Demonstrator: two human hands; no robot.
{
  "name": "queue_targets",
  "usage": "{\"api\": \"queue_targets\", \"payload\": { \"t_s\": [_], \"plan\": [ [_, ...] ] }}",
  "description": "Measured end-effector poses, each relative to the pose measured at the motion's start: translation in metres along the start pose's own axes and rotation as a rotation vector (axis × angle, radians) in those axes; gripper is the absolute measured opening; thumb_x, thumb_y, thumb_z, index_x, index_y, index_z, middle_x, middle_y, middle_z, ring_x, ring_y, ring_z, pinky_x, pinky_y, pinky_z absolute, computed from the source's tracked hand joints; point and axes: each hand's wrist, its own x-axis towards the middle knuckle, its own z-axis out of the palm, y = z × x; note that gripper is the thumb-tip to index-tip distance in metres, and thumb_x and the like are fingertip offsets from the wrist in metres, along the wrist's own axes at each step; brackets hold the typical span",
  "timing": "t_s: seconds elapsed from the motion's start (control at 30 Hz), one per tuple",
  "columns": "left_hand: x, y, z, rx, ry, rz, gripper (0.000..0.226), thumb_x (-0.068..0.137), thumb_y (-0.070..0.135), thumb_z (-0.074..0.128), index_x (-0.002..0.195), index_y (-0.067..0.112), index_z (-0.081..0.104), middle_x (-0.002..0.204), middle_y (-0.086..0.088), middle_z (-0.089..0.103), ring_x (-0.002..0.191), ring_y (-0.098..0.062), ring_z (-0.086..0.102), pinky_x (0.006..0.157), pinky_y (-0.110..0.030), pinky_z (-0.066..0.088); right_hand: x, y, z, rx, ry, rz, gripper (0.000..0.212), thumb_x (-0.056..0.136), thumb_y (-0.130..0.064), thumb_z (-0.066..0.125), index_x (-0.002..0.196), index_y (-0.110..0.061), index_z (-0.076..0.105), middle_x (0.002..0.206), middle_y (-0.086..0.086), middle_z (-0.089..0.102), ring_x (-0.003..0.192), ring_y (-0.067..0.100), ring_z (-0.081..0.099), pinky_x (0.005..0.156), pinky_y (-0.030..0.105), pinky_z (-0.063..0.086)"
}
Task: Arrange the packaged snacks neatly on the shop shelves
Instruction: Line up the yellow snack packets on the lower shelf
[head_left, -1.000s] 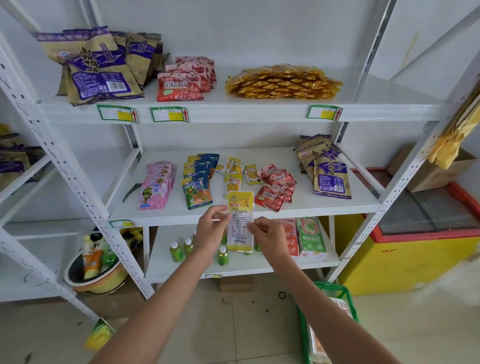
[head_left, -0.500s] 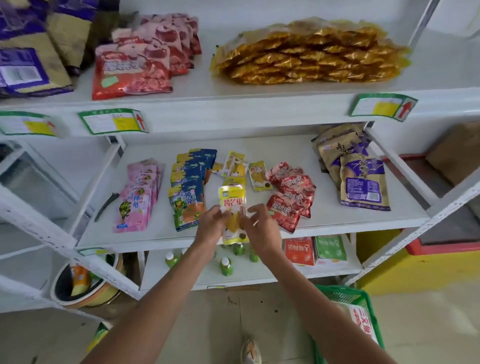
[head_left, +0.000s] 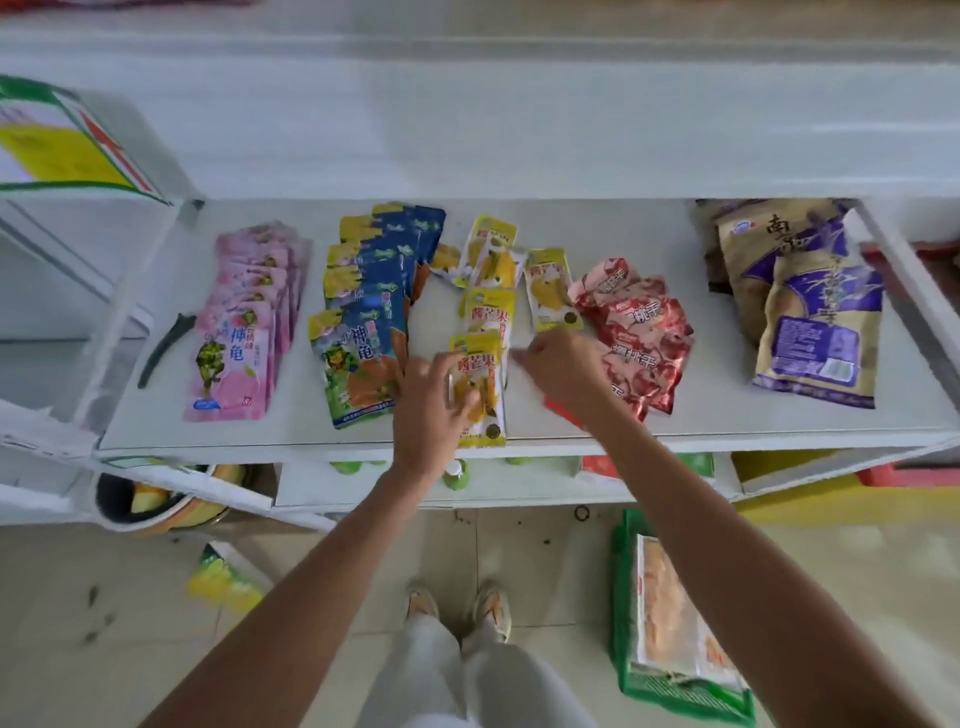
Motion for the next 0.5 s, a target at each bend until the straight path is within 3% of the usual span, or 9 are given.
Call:
{"api": "queue_targets", "payload": {
  "t_s": [0.1,0.17,0.2,0.27,0.4,0.5],
  "plan": [
    [0.004,0.001,-0.001,0.023,-0.032,0.034,0.033,0.091,0.036,0.077,0.123,0.032,0.069,0.102,0.001,0.055,0.076,-0.012,0.055,0.053,-0.029,0.051,0.052,-0.006,-0.035,-0.179,0.285,0.014,0.03,0.096,-0.033,0.059,0.099,-0.006,0.071,0.081,0.008,0.06,0.072,0.027,0.059,0.058,0.029,0.04],
    [0.006,0.007,-0.001,0.063,-0.059,0.041,0.032,0.088,0.045,0.078,0.119,0.038,0.071,0.102,0.005,0.056,0.07,-0.009,0.055,0.045,-0.02,0.039,0.081,-0.012,-0.043,-0.441,0.22,-0.016,0.044,0.1,-0.046,0.054,0.123,-0.009,0.062,0.112,0.013,0.062,0.104,0.032,0.06,0.081,0.04,0.048],
    [0.007,0.009,-0.001,0.081,-0.068,0.043,0.035,0.087,0.051,0.078,0.119,0.04,0.071,0.103,0.006,0.056,0.07,-0.007,0.055,0.045,-0.017,0.035,0.094,-0.013,-0.042,-0.562,0.138,-0.028,0.055,0.1,-0.051,0.053,0.134,-0.009,0.056,0.128,0.016,0.059,0.122,0.034,0.054,0.095,0.045,0.046],
    [0.007,0.01,-0.003,0.108,-0.094,0.046,0.045,0.081,0.059,0.079,0.122,0.042,0.069,0.108,0.006,0.054,0.073,-0.005,0.054,0.045,-0.016,0.034,0.112,-0.013,-0.037,-0.703,0.036,-0.038,0.071,0.096,-0.06,0.057,0.145,-0.009,0.046,0.145,0.019,0.051,0.138,0.035,0.044,0.112,0.046,0.035],
    [0.014,0.01,-0.002,0.134,-0.125,0.075,0.053,0.081,0.055,0.081,0.129,0.041,0.067,0.113,0.005,0.053,0.076,-0.006,0.055,0.047,-0.013,0.032,0.134,-0.014,-0.028,-0.62,0.08,-0.006,0.08,0.09,-0.052,0.072,0.146,-0.007,0.037,0.136,0.021,0.058,0.132,0.037,0.05,0.112,0.045,0.032],
    [0.025,0.012,-0.003,0.179,-0.113,0.086,0.051,0.084,0.049,0.081,0.132,0.038,0.066,0.116,0.003,0.053,0.079,-0.009,0.06,0.048,-0.018,0.04,0.142,-0.013,-0.027,-0.393,0.206,0.034,0.069,0.093,-0.033,0.072,0.145,-0.009,0.032,0.126,0.021,0.064,0.123,0.038,0.056,0.106,0.046,0.036]
  ]
}}
